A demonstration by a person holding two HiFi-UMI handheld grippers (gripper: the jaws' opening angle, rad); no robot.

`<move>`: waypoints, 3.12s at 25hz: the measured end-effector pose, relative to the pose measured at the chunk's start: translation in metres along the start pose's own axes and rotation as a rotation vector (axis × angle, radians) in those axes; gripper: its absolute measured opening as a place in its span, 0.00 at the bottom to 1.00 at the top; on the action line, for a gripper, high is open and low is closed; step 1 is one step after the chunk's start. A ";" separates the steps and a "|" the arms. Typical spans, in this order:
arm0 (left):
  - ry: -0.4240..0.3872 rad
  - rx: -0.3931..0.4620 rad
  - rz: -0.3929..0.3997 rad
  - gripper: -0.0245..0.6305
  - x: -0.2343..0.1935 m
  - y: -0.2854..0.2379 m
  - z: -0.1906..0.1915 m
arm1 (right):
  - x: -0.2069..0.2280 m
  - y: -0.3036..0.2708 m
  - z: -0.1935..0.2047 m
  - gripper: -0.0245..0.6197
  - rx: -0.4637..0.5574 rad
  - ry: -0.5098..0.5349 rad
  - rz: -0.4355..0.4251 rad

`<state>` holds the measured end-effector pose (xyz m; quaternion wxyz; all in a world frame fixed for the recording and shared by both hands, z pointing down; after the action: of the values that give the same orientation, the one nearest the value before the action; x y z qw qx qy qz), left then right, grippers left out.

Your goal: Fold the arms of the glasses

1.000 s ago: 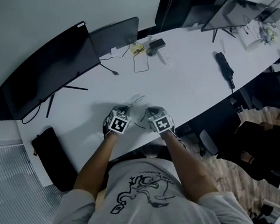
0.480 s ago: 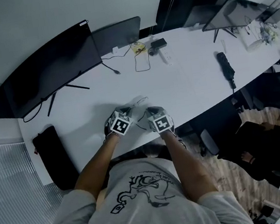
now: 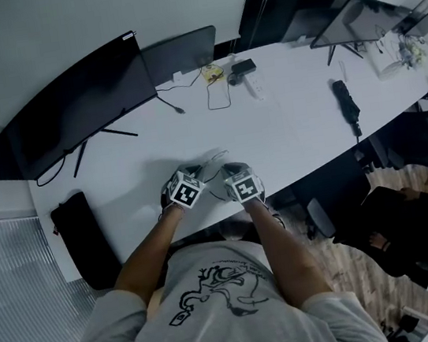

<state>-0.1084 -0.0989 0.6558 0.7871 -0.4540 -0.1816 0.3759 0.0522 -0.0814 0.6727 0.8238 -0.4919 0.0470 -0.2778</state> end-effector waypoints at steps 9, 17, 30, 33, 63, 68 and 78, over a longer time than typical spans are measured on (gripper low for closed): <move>-0.010 -0.006 0.007 0.09 0.003 0.001 0.000 | 0.001 -0.001 -0.004 0.09 -0.012 0.009 0.012; -0.023 -0.008 0.016 0.09 0.008 0.000 0.001 | 0.001 -0.005 -0.004 0.09 -0.012 0.002 -0.010; 0.009 0.001 -0.014 0.09 0.002 0.002 0.001 | 0.000 0.005 0.003 0.09 0.008 -0.017 -0.036; 0.011 0.000 -0.024 0.09 0.000 0.002 0.000 | -0.001 0.011 0.005 0.10 0.024 -0.014 -0.049; 0.053 0.010 -0.067 0.09 -0.016 -0.003 -0.004 | -0.057 0.024 0.019 0.53 0.053 0.191 -0.040; 0.062 0.004 -0.061 0.09 -0.016 -0.002 -0.003 | -0.056 0.019 0.022 0.58 0.022 0.228 -0.009; 0.066 0.009 -0.039 0.09 -0.015 -0.001 0.001 | -0.044 0.017 0.027 0.58 -0.002 0.201 0.045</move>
<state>-0.1182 -0.1097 0.6580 0.8019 -0.4589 -0.1629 0.3461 0.0315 -0.0316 0.6638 0.8206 -0.4611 0.1407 -0.3070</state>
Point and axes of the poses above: the fingertips, and each gripper's own axes: y backward along the fingers, x to its right, z out of its underside, the point moved 10 cm from there along y, backward along the fingers, and after that the axes turned 7 degrees about -x, right-handed, at the moved point
